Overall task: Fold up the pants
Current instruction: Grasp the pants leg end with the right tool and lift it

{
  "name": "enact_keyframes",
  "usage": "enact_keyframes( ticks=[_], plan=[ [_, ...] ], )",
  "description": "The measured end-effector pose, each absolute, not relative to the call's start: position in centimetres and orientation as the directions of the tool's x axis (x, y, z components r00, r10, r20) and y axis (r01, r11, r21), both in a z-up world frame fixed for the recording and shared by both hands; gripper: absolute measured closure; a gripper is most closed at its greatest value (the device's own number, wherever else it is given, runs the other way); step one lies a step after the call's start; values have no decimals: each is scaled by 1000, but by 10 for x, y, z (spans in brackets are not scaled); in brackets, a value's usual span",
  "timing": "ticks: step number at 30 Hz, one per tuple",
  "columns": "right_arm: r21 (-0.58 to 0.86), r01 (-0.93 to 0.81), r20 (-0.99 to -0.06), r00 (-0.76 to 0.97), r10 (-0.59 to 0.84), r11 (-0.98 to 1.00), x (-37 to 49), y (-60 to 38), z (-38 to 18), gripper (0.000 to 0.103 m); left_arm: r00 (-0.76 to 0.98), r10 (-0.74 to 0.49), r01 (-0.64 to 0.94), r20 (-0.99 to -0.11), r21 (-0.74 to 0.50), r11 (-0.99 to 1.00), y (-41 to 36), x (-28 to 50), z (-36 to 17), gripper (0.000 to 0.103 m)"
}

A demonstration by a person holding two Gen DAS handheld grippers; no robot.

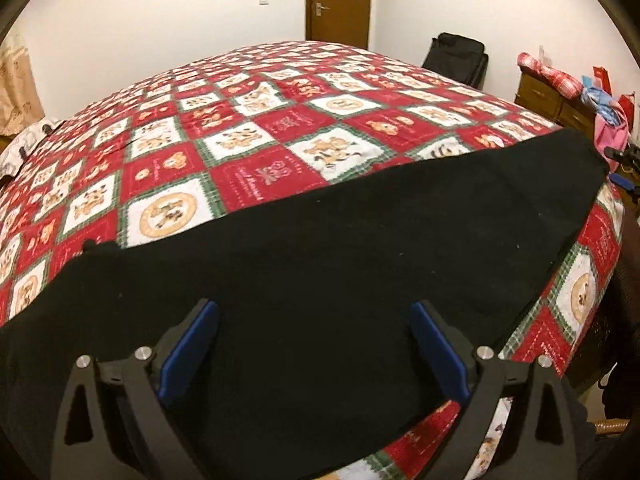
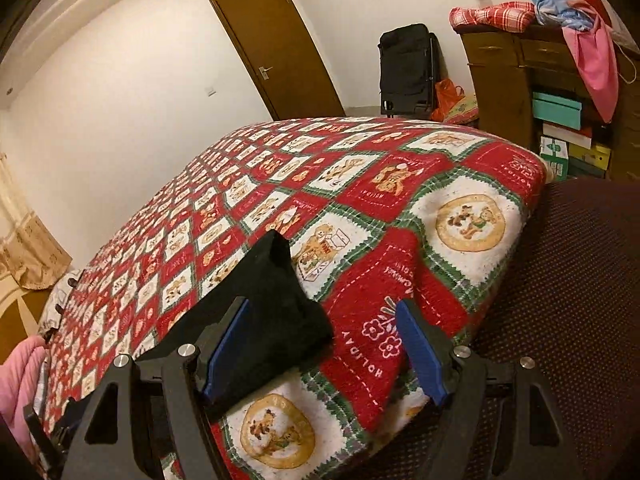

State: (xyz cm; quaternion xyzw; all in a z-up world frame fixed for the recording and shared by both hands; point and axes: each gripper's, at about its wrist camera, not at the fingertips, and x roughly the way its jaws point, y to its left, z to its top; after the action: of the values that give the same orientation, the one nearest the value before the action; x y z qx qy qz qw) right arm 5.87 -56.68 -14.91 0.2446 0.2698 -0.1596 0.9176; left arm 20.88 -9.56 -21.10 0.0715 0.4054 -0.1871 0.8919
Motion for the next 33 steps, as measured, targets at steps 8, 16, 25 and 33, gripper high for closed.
enact_keyframes(
  ticks=[8,16,25,33],
  plan=[
    [487,426,-573,815,-90,762,51,-590,-154,42,631,-267,285,-728,-103,953,-58,204,-208,4],
    [514,338,-560,829,10,789,60,-575,-157,43,651,-253,230,-715,-131,964,-36,201,-209,4],
    [517,273,-537,842,59,811,70,-568,-165,54,658,-223,239,-719,-81,968,-40,197,-214,4],
    [509,275,-529,848,44,816,74,-570,-168,89,655,-236,239,-718,-98,966,-39,197,-214,4]
  ],
)
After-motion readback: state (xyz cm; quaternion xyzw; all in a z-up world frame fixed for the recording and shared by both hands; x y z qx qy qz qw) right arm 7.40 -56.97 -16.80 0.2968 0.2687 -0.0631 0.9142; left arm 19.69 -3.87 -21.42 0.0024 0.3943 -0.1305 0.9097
